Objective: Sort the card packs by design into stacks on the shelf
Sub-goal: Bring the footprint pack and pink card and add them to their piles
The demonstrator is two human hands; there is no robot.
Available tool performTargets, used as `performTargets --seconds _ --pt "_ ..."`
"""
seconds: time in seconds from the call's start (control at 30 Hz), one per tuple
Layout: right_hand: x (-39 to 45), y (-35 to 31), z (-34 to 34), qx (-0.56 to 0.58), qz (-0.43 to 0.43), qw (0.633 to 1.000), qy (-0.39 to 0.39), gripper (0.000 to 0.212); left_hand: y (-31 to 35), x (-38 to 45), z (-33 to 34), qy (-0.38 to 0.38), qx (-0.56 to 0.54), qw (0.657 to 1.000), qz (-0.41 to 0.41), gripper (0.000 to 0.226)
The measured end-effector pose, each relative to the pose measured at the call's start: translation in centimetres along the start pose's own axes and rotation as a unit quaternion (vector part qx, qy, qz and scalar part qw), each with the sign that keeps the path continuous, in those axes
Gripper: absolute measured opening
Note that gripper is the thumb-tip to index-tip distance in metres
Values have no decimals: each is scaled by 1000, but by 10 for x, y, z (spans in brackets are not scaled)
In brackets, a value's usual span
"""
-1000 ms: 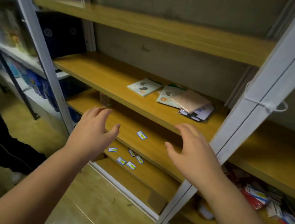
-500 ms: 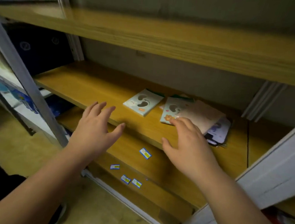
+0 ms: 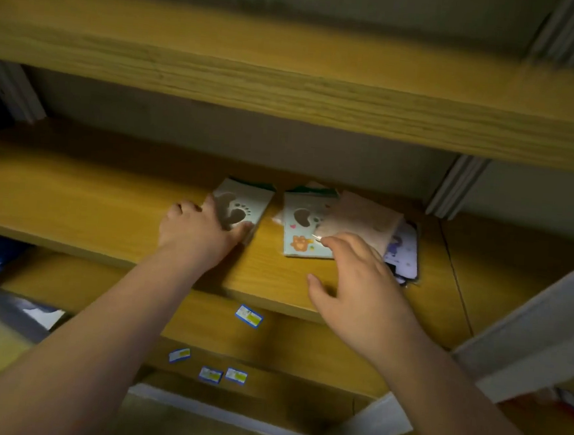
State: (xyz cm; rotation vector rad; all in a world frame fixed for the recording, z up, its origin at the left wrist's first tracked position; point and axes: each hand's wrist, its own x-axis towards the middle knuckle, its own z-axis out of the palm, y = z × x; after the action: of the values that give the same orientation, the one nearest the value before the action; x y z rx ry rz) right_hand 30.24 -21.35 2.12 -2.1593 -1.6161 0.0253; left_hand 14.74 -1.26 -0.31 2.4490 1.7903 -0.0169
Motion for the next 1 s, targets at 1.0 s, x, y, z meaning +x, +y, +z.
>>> performTargets --seconds 1.0 --pt "75 50 6 -3 367 930 -30 60 -32 -29 20 -62 -773 631 0 35"
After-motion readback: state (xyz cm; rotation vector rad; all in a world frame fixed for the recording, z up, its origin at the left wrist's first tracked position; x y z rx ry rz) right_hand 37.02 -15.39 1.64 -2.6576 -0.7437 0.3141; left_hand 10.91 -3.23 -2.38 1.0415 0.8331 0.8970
